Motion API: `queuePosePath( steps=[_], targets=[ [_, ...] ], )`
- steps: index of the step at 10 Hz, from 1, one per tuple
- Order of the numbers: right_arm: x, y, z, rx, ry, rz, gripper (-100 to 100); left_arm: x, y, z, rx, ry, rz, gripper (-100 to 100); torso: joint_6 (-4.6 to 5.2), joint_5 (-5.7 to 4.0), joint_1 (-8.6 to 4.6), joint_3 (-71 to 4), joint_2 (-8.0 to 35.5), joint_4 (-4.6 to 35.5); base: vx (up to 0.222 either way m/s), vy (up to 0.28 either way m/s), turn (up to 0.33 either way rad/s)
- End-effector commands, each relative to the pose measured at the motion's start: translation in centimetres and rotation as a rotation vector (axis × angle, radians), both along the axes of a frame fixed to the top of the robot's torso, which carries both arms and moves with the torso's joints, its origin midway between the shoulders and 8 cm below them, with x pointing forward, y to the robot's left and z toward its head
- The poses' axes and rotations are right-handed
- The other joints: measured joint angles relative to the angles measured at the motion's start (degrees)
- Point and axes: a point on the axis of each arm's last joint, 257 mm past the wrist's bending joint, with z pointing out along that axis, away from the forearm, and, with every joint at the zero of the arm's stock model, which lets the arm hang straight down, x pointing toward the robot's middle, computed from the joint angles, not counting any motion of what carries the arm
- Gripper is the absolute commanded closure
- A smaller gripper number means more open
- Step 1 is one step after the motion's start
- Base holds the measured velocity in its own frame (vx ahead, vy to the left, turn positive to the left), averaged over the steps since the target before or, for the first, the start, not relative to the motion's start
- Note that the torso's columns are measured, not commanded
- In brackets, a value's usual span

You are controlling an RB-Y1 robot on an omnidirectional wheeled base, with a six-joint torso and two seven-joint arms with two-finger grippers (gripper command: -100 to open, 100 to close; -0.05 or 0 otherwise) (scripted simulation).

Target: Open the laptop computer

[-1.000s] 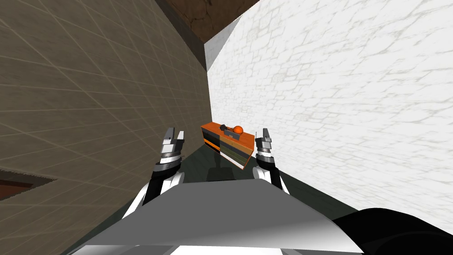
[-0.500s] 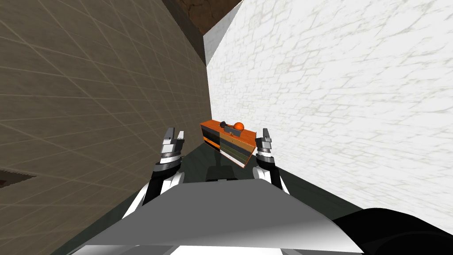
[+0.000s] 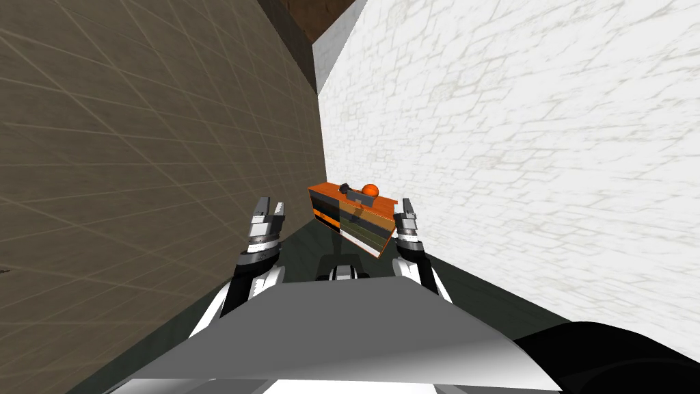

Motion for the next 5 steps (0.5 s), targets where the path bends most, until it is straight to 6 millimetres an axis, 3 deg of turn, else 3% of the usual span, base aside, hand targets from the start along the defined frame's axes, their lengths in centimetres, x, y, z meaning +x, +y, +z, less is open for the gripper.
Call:
queuePosePath(
  steps=[1, 5],
  targets=[
    [0.9, 0.4, -1.5, -0.117, 0.054, -0.023, -100, 0.0, 0.0, 0.0, 0.0, 0.0, 0.0, 0, 0.0, 0.0, 0.0, -0.02, 0.09, 0.06, 0.05, 0.062, -0.043],
    [2.9, 0.0, -4.6, -0.346, 0.154, -0.1, -100, 0.0, 0.0, 0.0, 0.0, 0.0, 0.0, 0, 0.0, -0.01, -0.02, -0.02, 0.11, 0.08, 0.071, 0.085, -0.063]
  ],
)
